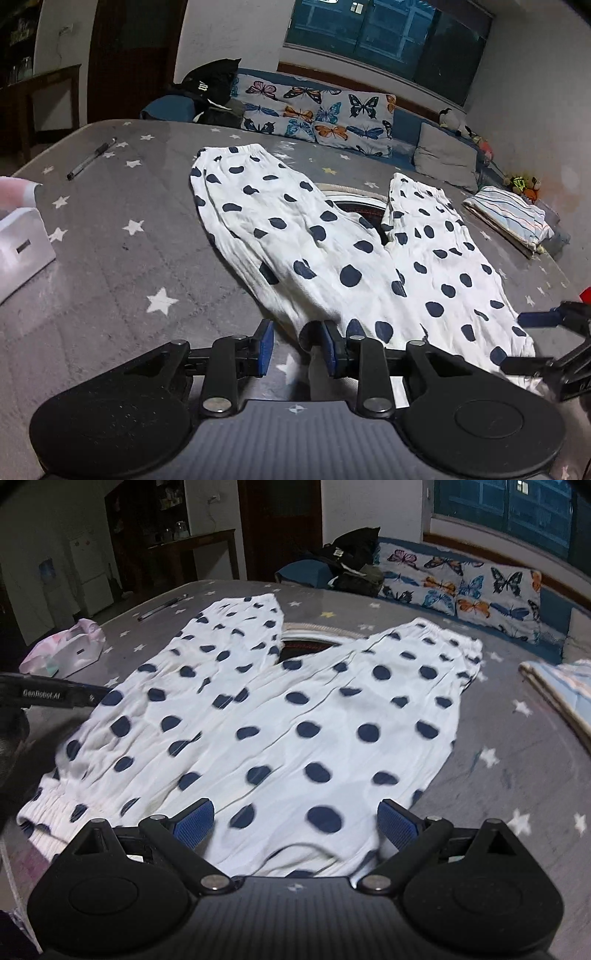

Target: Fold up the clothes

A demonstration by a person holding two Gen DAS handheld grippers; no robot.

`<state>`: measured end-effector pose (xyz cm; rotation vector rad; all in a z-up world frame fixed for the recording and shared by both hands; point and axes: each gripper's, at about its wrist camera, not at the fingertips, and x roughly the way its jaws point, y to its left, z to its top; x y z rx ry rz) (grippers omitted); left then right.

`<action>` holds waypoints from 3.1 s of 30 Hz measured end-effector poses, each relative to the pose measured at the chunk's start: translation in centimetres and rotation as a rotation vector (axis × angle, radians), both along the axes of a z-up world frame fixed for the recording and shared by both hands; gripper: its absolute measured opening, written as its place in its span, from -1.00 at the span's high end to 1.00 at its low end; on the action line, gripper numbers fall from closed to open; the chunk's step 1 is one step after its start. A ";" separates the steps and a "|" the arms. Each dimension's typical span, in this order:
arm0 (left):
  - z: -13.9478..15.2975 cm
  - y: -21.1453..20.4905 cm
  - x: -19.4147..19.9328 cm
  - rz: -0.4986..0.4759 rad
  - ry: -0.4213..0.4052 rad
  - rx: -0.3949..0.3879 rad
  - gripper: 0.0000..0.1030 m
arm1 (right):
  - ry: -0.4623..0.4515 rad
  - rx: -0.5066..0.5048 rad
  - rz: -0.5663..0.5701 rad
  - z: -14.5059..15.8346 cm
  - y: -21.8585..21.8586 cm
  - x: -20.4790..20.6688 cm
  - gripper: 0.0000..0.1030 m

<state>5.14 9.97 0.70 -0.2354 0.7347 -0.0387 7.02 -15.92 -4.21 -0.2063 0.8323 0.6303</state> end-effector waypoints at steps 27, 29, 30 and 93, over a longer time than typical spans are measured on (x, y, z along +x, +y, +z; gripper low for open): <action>1.1 2.4 -5.4 0.077 0.002 0.019 0.51 | 0.013 0.014 -0.047 -0.2 -0.9 -1.9 -0.88; 1.1 1.8 -6.0 0.058 0.004 0.015 0.10 | 0.044 0.027 -0.063 -0.2 -1.5 -2.4 -0.85; 1.2 1.4 -6.3 0.043 0.005 0.014 0.05 | 0.060 0.036 -0.073 -0.2 -1.8 -2.7 -0.79; -0.9 -3.0 -7.2 -0.188 -0.030 0.099 0.42 | 0.116 0.087 -0.125 0.8 -4.7 -9.9 0.23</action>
